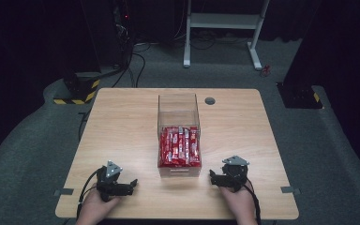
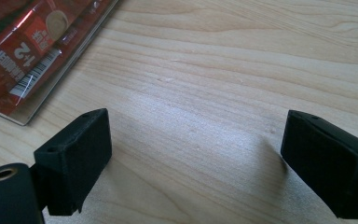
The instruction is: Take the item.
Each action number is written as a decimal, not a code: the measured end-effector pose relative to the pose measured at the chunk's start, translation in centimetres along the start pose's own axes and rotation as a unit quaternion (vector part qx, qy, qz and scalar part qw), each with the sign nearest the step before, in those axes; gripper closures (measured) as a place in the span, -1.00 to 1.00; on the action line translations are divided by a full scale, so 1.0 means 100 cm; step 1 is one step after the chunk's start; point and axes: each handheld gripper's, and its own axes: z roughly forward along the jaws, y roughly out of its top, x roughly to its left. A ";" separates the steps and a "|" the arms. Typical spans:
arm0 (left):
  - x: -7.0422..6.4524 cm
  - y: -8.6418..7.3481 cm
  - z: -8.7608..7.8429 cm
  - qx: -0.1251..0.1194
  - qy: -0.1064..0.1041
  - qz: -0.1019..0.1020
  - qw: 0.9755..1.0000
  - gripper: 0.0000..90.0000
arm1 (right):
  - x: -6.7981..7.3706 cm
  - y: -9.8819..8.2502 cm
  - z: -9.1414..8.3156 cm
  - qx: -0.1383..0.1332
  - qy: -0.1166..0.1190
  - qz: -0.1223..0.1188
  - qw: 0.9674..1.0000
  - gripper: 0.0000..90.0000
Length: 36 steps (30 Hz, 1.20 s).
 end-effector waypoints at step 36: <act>0.000 0.000 0.000 0.000 0.000 0.000 1.000 -0.99 | -0.001 0.017 -0.030 -0.092 0.004 -0.024 0.995 -0.74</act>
